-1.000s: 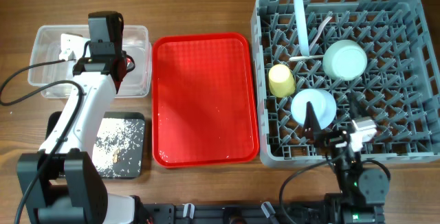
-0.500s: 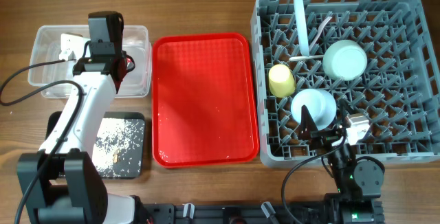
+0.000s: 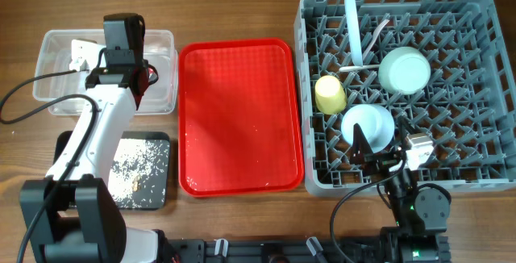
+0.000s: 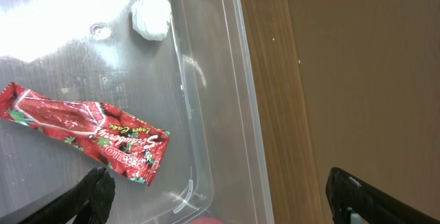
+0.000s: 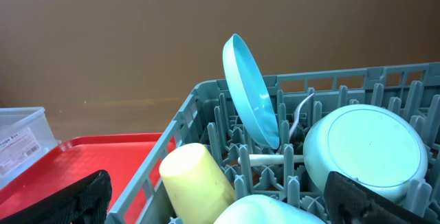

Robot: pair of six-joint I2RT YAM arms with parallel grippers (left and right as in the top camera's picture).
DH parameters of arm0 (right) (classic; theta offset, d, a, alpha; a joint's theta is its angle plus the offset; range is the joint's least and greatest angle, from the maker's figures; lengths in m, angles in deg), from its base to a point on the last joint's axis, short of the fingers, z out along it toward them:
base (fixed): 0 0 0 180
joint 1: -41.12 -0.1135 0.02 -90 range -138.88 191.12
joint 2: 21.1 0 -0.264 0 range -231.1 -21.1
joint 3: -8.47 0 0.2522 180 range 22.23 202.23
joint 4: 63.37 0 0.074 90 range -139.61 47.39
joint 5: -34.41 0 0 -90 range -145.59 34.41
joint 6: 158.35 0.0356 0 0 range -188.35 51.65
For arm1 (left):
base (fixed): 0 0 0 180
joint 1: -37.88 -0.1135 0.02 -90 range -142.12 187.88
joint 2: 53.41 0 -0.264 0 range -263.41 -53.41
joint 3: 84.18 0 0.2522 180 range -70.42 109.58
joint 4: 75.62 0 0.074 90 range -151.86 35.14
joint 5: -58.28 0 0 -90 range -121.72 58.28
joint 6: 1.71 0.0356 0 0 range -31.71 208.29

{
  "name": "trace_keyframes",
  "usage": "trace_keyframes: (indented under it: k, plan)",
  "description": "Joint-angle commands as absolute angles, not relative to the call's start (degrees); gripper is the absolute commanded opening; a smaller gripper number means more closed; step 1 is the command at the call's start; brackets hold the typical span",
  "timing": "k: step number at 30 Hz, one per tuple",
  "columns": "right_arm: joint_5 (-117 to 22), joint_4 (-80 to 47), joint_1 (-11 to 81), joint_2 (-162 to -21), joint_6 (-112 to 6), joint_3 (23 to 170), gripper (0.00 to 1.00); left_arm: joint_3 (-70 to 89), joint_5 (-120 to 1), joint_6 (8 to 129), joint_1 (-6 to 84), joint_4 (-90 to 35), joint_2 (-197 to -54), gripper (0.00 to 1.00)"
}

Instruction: Sort waste into correct bins and load items into the dishwasher rack

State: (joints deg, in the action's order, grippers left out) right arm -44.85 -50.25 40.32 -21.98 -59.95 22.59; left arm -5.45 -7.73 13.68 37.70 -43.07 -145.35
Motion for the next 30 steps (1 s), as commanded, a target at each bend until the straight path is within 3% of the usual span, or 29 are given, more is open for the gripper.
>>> trace_keyframes:
  k: [1, 10, 20, 24, 30]
  plan:
    - [-43.89, -50.51, 40.67, -21.31, -58.99, 22.53, 1.00, -5.56, -7.06, 14.60, 37.66, -41.76, -145.22, 1.00]
    - [-43.89, -50.51, 40.67, -21.31, -59.01, 22.53, 1.00, -5.61, -7.04, 14.58, 37.61, -33.72, -132.30, 1.00]
    - [-43.89, -50.51, 40.67, -21.31, -59.01, 22.53, 1.00, -5.61, -7.04, 14.60, 39.97, -32.58, -99.84, 1.00]
    - [-43.89, -50.51, 40.67, -21.31, -59.01, 22.53, 1.00, -5.58, -7.71, 14.60, 39.97, -20.06, -86.20, 1.00]
    - [-43.89, -50.51, 40.67, -21.31, -58.96, 22.53, 1.00, -6.48, -13.81, 14.58, 40.41, 16.46, -74.82, 1.00]
